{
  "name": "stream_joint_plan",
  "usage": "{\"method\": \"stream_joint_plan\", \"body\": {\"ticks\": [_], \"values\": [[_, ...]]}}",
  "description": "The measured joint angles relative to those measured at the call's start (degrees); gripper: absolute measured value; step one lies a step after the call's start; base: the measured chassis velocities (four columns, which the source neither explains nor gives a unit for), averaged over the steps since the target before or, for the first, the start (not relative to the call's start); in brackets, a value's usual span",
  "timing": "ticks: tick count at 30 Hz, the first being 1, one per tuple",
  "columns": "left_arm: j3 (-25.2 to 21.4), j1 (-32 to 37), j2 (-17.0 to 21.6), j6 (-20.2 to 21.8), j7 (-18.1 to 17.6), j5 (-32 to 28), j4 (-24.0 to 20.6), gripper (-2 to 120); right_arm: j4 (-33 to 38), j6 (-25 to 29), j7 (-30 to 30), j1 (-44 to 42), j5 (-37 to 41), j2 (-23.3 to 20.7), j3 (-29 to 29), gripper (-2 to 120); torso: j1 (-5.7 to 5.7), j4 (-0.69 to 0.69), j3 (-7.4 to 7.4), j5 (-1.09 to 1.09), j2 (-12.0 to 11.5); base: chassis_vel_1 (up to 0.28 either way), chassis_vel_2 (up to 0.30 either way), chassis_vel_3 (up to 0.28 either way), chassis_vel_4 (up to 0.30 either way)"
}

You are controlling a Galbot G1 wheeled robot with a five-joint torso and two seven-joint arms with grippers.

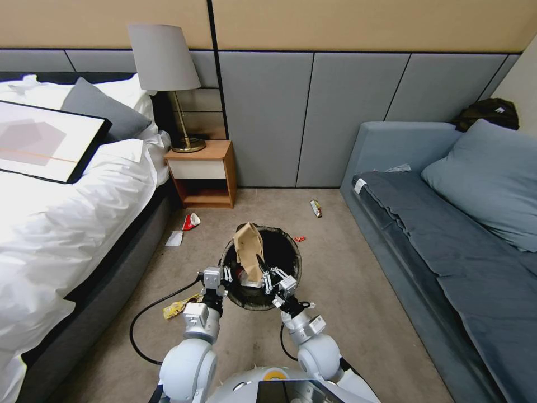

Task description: Pick up the trash bin, then pick up the garbage from the floor and place it into the trash bin.

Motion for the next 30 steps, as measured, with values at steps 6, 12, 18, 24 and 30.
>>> {"method": "stream_joint_plan", "body": {"ticks": [6, 12, 18, 24, 30], "values": [[-0.9, -0.2, 0.2, 0.1, 0.2, -0.6, -0.3, 0, -0.3, 0.0, -0.3, -0.1, 0.0, -0.6, 2.0, 0, 0.00, 0.00, 0.00, 0.00, 0.0, 0.000, 0.000, 0.000, 0.000], [-1.2, -0.5, 0.3, 0.3, 0.2, -0.8, -0.4, 0, 0.0, 0.0, -1.2, -0.3, 0.0, -1.1, 3.0, 18, 0.00, 0.00, 0.00, 0.00, 0.0, 0.000, 0.000, 0.000, 0.000], [-1.2, -0.5, 0.4, 0.5, 0.2, -0.9, -0.7, 0, 0.7, -0.1, -1.2, -0.5, -0.1, -1.4, 3.0, 38, 0.00, 0.00, 0.00, 0.00, 0.0, 0.000, 0.000, 0.000, 0.000], [-1.3, -0.5, 0.6, 0.5, 0.2, -1.0, -1.0, 0, 1.3, -0.2, -1.2, -0.8, -0.4, -1.5, 3.1, 62, 0.00, 0.00, 0.00, 0.00, 0.0, 0.000, 0.000, 0.000, 0.000], [-1.4, -0.6, 0.6, 0.6, 0.2, -1.1, -1.0, 0, 2.5, -0.1, -1.4, -1.5, -0.9, -1.7, 3.3, 83, 0.00, 0.00, 0.00, 0.00, 0.0, 0.000, 0.000, 0.000, 0.000]]}}
